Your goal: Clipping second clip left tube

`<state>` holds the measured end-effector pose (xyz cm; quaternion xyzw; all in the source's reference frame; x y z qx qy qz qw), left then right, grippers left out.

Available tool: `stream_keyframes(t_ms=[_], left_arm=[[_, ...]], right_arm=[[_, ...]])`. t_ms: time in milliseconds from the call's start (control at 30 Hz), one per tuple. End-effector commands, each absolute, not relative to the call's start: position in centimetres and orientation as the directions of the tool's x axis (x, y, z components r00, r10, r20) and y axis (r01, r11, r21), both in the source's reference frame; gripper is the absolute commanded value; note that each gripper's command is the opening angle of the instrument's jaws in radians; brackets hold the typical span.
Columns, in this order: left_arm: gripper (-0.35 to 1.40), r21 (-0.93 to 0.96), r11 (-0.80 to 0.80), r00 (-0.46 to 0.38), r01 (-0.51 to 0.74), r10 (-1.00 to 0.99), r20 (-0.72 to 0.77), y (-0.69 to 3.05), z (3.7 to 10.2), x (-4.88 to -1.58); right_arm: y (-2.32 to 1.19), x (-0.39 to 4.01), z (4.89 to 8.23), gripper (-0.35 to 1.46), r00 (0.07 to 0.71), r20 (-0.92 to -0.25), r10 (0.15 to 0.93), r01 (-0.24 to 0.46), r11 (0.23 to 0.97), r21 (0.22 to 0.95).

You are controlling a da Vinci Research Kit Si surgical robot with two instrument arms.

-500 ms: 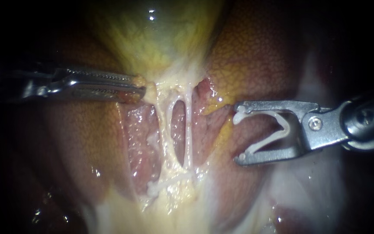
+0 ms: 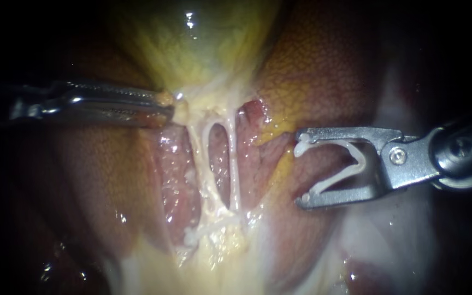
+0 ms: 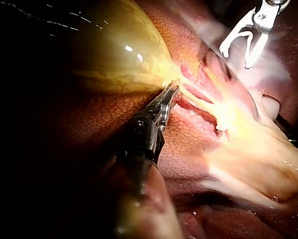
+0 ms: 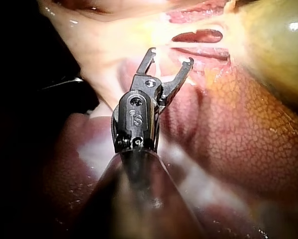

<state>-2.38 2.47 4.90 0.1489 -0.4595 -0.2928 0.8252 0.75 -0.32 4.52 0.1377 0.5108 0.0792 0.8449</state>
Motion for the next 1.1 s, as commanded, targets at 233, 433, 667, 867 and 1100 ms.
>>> stream_keyframes(t_ms=[233,433,667,867,1100], left_arm=[[-0.35,0.517,0.773,0.364,0.369,-0.632,0.684,2.62,4.59,-2.23],[-0.35,0.514,0.773,0.358,0.371,-0.630,0.689,2.62,4.51,-2.23],[-0.35,0.513,0.774,0.358,0.372,-0.629,0.690,2.61,4.52,-2.23],[-0.35,0.512,0.774,0.358,0.373,-0.629,0.690,2.60,4.53,-2.24],[-0.35,0.511,0.774,0.358,0.374,-0.629,0.690,2.59,4.53,-2.26]], right_arm=[[-0.32,0.76,4.52,0.49,0.464,-0.842,0.275,0.011,0.949,0.316],[-0.31,0.79,4.53,0.49,0.457,-0.845,0.277,0.027,0.946,0.324],[-0.28,0.98,4.56,0.47,0.400,-0.841,0.364,0.077,0.901,0.426],[-0.29,1.16,4.68,0.47,0.327,-0.825,0.461,0.105,0.849,0.517],[-0.24,1.41,4.79,0.46,0.284,-0.804,0.522,0.146,0.805,0.574]])
